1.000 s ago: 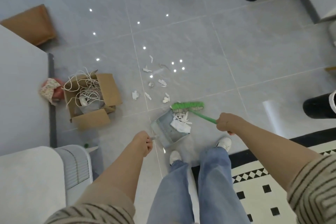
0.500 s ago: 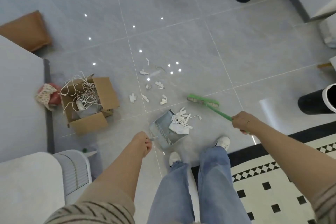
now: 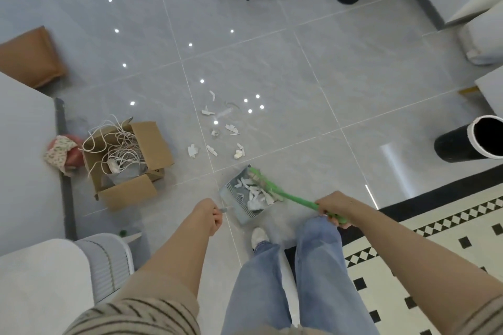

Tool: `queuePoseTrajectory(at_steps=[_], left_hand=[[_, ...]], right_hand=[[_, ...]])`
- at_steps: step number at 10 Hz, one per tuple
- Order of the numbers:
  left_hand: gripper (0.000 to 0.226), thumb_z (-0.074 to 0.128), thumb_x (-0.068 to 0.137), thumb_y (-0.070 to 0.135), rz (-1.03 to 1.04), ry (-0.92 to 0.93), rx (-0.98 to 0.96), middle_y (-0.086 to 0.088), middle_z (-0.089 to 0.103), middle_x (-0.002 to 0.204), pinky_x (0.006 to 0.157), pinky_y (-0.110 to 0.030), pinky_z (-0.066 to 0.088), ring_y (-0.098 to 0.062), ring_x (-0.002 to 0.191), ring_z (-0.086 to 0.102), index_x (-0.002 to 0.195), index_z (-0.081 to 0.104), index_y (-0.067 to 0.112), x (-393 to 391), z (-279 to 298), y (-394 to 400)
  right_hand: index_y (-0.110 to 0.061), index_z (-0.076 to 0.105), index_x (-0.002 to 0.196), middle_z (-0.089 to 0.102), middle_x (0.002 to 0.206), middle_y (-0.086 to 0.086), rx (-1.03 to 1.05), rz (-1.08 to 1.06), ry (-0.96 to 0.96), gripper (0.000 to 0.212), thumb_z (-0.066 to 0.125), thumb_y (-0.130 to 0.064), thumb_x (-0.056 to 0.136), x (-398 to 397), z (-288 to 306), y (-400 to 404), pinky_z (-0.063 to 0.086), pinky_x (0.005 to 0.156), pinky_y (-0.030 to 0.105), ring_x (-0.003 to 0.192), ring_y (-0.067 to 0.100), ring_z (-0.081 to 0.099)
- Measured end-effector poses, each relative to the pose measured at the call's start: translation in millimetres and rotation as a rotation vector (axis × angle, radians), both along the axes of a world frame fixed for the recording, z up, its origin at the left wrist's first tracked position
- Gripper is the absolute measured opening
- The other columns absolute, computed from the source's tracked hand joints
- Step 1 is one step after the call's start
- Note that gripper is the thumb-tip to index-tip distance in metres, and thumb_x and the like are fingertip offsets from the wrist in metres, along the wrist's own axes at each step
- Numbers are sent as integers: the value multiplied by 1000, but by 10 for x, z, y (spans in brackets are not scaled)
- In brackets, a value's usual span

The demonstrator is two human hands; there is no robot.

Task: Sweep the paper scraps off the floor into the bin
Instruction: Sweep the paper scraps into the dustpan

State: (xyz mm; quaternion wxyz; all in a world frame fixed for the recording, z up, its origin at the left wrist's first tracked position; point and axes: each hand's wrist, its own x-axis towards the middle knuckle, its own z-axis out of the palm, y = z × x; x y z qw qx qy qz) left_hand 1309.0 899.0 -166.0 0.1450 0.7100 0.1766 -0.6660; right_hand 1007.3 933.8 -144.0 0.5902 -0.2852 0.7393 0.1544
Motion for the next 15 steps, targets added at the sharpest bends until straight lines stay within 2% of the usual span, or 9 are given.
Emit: queuePoseTrajectory(at_steps=[1,2,3,4,8,10,12,13,15], left_hand=[[65,23,87,-6,-38,-47,8,22,17,113,21,-8,7,-8,12,17,27,43,5,-19,72,-2],[40,25,90,-3,-102,-29,-7,-13,70,59,25,-3,8,-8,11,17,54,31,14,-20,83,12],[39,26,95,1,-101,-60,-11,-9,41,26,26,-2,8,-8,11,17,59,25,17,3,22,5],[42,28,94,0,-82,-87,-9,14,19,134,27,-2,9,-9,12,17,55,28,16,25,-44,6],[60,25,97,3,48,57,-22,14,13,149,21,-7,8,-9,11,18,40,45,11,50,-130,-30],[63,29,96,4,35,12,-35,-11,59,112,24,-3,8,-8,11,18,34,41,8,-3,1,-13],[47,28,98,4,43,1,-49,0,48,139,21,-7,9,-7,11,17,58,53,3,-6,30,9],[42,28,98,5,2,26,-25,-4,47,31,21,-10,10,-7,12,17,136,46,5,10,1,-11],[50,26,97,3,-248,-107,-141,0,35,21,23,-6,19,-4,12,24,146,28,-7,-26,31,18]], right_hand=[[-7,60,125,39,52,5,-8,-108,-6,41,51,-6,84,-309,259,-182,22,41,16,36,11,29],[-17,59,126,41,54,4,-51,-106,1,40,51,-7,88,-433,425,-327,20,42,18,39,11,29],[-11,58,126,42,56,8,-101,-102,58,38,51,-7,89,-388,286,-391,21,45,21,42,13,31],[1,57,125,45,58,7,-142,-41,102,38,49,-5,88,-141,84,-320,31,43,23,45,17,38],[3,58,126,69,98,20,-39,194,24,45,49,-5,82,349,-18,61,40,37,21,51,19,50],[-8,62,124,46,57,9,-35,145,45,42,54,-6,83,-113,402,-409,25,44,20,40,15,34],[0,60,121,48,55,11,-134,146,184,36,52,-8,87,-238,340,-718,29,42,22,41,18,39],[2,61,102,50,55,12,-216,161,270,21,47,-6,88,-175,192,-852,32,43,22,42,20,44],[1,52,78,53,53,13,-205,154,249,14,41,-4,86,65,-125,-809,38,46,24,44,22,48]])
